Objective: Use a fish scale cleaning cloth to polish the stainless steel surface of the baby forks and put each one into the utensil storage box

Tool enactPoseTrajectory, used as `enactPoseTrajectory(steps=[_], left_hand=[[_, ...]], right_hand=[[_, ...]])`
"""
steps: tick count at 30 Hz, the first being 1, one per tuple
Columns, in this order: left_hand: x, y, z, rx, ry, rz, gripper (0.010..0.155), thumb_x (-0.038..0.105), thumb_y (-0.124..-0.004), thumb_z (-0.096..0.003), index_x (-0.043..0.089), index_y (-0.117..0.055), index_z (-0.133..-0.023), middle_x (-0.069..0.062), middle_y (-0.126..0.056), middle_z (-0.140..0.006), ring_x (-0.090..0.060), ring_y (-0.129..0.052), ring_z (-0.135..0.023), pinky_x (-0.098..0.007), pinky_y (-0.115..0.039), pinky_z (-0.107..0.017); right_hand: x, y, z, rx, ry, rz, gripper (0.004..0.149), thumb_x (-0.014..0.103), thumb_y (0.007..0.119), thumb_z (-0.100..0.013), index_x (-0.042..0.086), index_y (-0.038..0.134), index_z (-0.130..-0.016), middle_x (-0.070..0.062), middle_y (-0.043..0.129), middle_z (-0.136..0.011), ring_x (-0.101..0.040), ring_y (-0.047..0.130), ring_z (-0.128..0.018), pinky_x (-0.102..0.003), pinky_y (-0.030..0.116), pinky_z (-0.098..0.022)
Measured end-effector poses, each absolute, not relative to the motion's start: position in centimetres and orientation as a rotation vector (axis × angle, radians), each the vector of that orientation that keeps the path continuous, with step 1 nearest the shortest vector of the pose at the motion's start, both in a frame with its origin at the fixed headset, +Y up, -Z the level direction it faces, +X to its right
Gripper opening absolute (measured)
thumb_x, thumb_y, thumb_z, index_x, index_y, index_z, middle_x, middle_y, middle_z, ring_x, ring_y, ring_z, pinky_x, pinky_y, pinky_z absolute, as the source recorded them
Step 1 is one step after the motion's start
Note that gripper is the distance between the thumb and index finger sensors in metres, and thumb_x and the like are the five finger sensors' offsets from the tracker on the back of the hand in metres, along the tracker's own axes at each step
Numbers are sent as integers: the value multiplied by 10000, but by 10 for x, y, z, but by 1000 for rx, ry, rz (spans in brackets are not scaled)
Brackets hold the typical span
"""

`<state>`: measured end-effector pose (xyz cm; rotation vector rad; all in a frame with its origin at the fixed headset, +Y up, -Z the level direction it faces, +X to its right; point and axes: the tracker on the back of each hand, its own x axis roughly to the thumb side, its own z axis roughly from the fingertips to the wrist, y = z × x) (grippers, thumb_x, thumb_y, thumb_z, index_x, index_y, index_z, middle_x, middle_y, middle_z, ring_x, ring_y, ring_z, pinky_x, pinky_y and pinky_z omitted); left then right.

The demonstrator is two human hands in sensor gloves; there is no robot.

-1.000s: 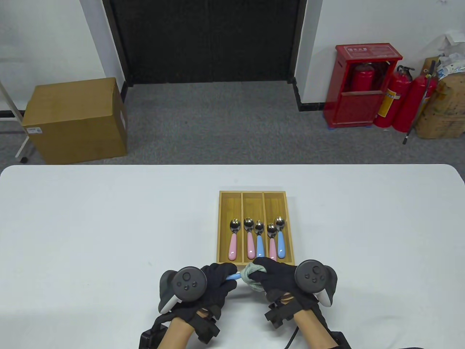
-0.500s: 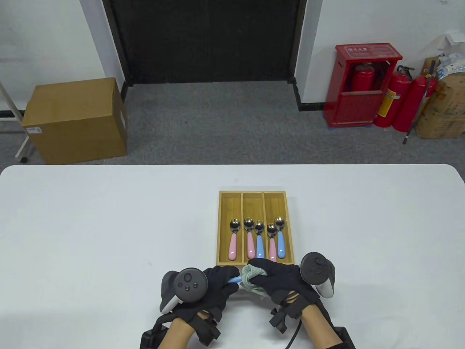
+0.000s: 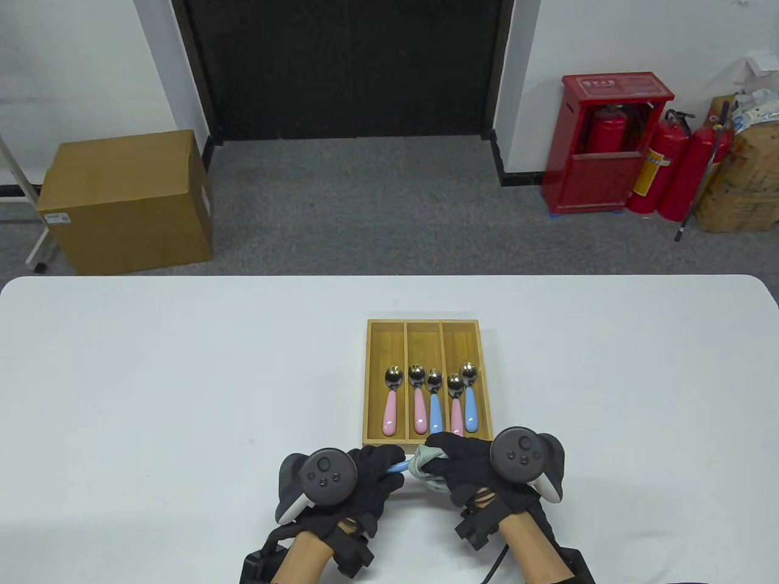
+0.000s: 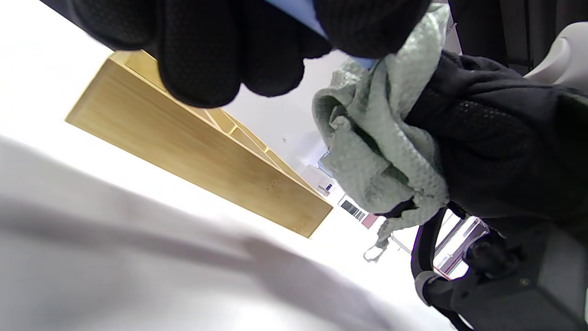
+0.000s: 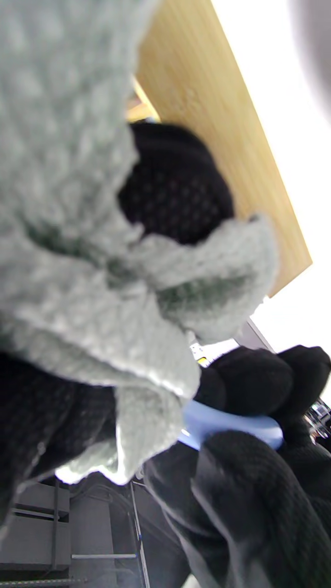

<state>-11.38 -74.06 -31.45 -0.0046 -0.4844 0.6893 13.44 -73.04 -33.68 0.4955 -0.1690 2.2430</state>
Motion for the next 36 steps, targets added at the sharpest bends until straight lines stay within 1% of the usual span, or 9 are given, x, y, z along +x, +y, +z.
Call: enactPoseTrajectory(steps=[9, 14, 16, 20, 25, 28, 31, 34, 36], left_hand=[[-115, -741, -316, -7, -482, 691, 532, 418, -766, -480, 231, -689, -973, -37, -887, -825, -264, -977, -651, -580, -720, -604], [-115, -741, -315, -6, -486, 670, 533, 411, -775, -476, 223, -697, -969, -47, -892, -819, -262, -982, -644, -579, -724, -599], [-115, -741, -315, -6, -486, 658, 536, 411, -776, -476, 219, -698, -970, -53, -893, -816, -262, -983, -641, -578, -726, -599], [-115, -741, -315, -7, -482, 662, 535, 411, -775, -475, 214, -705, -967, -55, -899, -807, -258, -987, -626, -574, -732, -589], [-123, -738, -317, 5, -461, 676, 531, 416, -771, -474, 214, -715, -962, -55, -908, -799, -257, -992, -617, -573, -737, -583], [-130, -738, -320, 12, -435, 664, 529, 414, -771, -472, 213, -720, -959, -58, -911, -796, -262, -993, -614, -575, -738, -579], [-139, -738, -328, 6, -357, 659, 528, 413, -770, -476, 203, -724, -959, -67, -913, -794, -264, -996, -612, -577, -739, -576], [-145, -737, -342, -47, -224, 653, 527, 410, -770, -483, 199, -723, -963, -74, -911, -807, -283, -993, -630, -586, -728, -585], [-146, -732, -352, -97, -129, 591, 526, 406, -772, -487, 192, -725, -966, -83, -910, -821, -304, -993, -650, -595, -713, -598]], right_hand=[[137, -726, -334, 428, -271, 2271, 453, 355, 905, -348, 83, 948, -708, -189, 1072, -446, -255, 1081, -161, -437, 880, -108], [136, -726, -334, 444, -295, 2279, 433, 220, 901, -337, 156, 923, -764, -188, 1039, -634, -346, 1065, -368, -510, 863, -255], [136, -726, -334, 457, -295, 2295, 442, 183, 893, -333, 174, 916, -775, -178, 1027, -677, -362, 1050, -420, -527, 850, -291], [138, -729, -335, 450, -289, 2285, 437, 197, 897, -345, 167, 912, -781, -184, 1027, -669, -353, 1054, -405, -518, 855, -280], [143, -730, -338, 416, -298, 2258, 427, 266, 911, -356, 139, 925, -763, -191, 1045, -609, -333, 1065, -340, -502, 863, -238], [147, -731, -338, 385, -300, 2246, 425, 270, 907, -360, 135, 925, -762, -197, 1042, -605, -337, 1062, -338, -502, 861, -235], [155, -732, -339, 330, -302, 2220, 427, 269, 902, -361, 131, 920, -765, -200, 1039, -606, -338, 1060, -337, -502, 860, -234], [160, -734, -341, 294, -292, 2172, 430, 266, 899, -364, 125, 914, -771, -207, 1032, -611, -341, 1058, -337, -505, 858, -236], [162, -735, -342, 285, -289, 2172, 431, 265, 898, -368, 124, 911, -775, -208, 1030, -616, -344, 1056, -345, -507, 857, -237]])
